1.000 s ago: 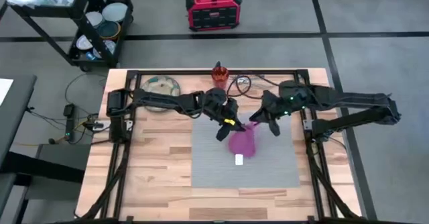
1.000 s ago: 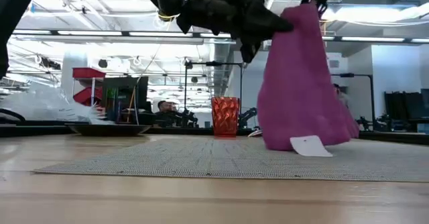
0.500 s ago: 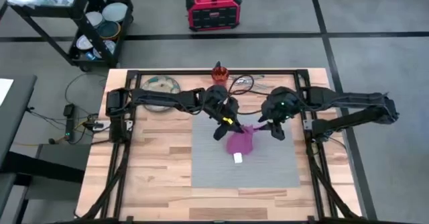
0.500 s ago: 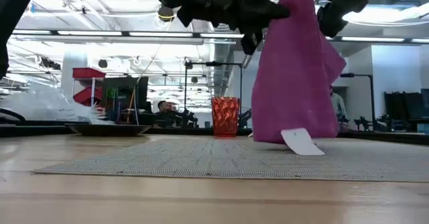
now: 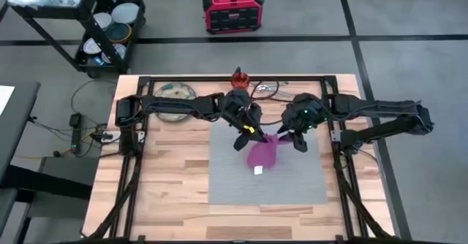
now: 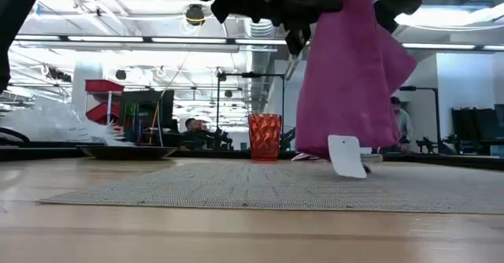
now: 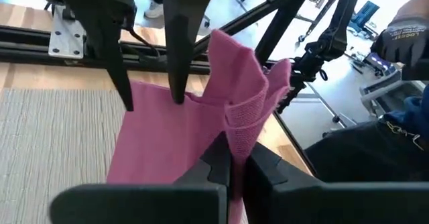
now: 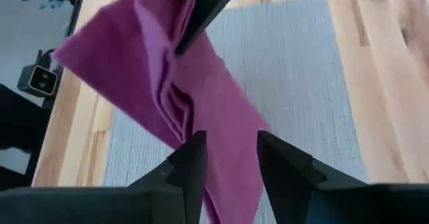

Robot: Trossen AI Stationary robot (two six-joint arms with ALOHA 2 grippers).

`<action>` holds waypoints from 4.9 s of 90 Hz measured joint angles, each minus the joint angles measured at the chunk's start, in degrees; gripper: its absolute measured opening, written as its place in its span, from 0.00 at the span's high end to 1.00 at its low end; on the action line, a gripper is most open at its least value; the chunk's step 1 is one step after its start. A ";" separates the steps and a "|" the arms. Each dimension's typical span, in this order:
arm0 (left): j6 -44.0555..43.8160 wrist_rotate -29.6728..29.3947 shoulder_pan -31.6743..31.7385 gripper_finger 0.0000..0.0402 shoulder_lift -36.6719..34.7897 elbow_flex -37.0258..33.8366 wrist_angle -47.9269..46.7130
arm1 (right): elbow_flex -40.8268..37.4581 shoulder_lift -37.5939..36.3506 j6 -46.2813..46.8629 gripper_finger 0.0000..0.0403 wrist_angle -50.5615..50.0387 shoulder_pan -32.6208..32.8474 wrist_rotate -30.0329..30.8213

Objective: Set table place
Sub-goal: Fold the pink table napkin

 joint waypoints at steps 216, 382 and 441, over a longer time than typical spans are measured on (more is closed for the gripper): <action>0.32 -10.56 1.50 0.70 0.00 0.00 0.19 | -0.04 -7.17 5.11 1.00 16.49 -11.09 13.30; 14.83 -22.47 -0.07 0.99 1.32 2.60 -21.19 | 0.00 -13.46 9.49 1.00 10.94 -8.37 11.83; 6.78 -8.62 -6.58 1.00 1.11 25.75 -58.50 | 0.00 -16.38 4.58 0.71 -12.31 -13.35 2.58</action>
